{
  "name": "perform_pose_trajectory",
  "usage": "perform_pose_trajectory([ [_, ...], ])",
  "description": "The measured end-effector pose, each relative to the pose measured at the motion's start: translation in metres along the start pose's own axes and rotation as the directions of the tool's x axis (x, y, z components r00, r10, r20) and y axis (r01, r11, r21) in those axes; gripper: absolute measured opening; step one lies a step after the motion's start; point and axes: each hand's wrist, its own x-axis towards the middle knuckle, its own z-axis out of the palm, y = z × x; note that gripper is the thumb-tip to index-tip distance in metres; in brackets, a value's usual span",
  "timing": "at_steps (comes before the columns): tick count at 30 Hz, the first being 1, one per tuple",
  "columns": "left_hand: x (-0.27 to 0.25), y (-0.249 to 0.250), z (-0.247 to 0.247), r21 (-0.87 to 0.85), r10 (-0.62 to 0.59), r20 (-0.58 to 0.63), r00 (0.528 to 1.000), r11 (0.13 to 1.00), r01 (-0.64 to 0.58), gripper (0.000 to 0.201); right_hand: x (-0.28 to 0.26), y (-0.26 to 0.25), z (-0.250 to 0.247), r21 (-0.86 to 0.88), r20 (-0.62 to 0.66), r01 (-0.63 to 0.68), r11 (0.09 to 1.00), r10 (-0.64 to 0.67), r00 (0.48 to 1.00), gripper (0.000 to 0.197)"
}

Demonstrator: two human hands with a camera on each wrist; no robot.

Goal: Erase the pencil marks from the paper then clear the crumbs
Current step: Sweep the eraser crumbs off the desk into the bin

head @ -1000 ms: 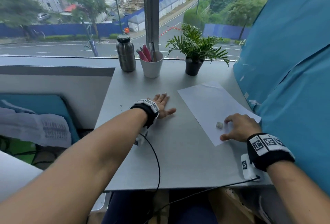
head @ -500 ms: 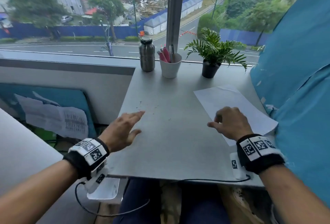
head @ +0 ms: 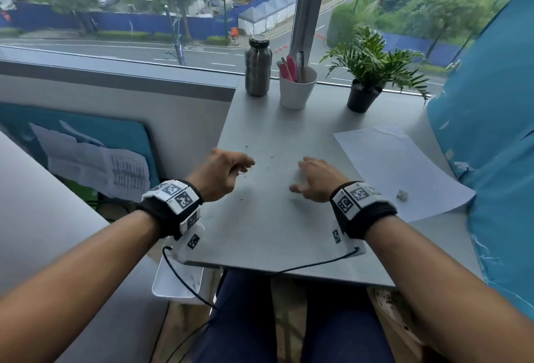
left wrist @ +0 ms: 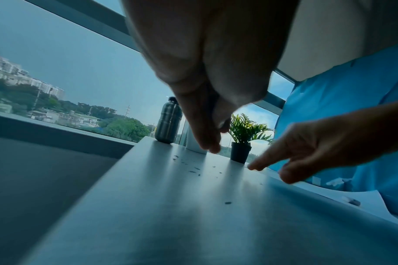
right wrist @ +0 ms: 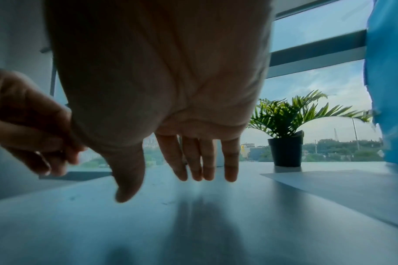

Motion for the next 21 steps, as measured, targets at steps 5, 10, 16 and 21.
perform_pose_trajectory([
  [5,-0.046,-0.025,-0.012,0.219,-0.016,0.366,0.931,0.973,-0.069,0.066,-0.014,0.010,0.033,-0.079,0.164,-0.174,0.981,0.185,0.969,0.127],
  [10,-0.099,-0.034,-0.009,0.373,-0.049,0.521,0.852,0.911,-0.176,0.088,-0.017,-0.060,0.052,-0.011,0.215,-0.002,1.000,0.005,0.977,0.133],
  [16,-0.133,-0.027,0.001,0.428,-0.029,0.474,0.880,0.881,-0.202,0.077,0.024,-0.055,0.025,0.036,0.089,0.037,0.999,-0.040,0.995,0.118],
  [21,-0.132,-0.025,0.002,0.449,-0.089,0.494,0.865,0.878,-0.167,0.076,0.053,-0.012,0.016,-0.052,0.150,-0.202,0.978,0.208,0.967,0.130],
])
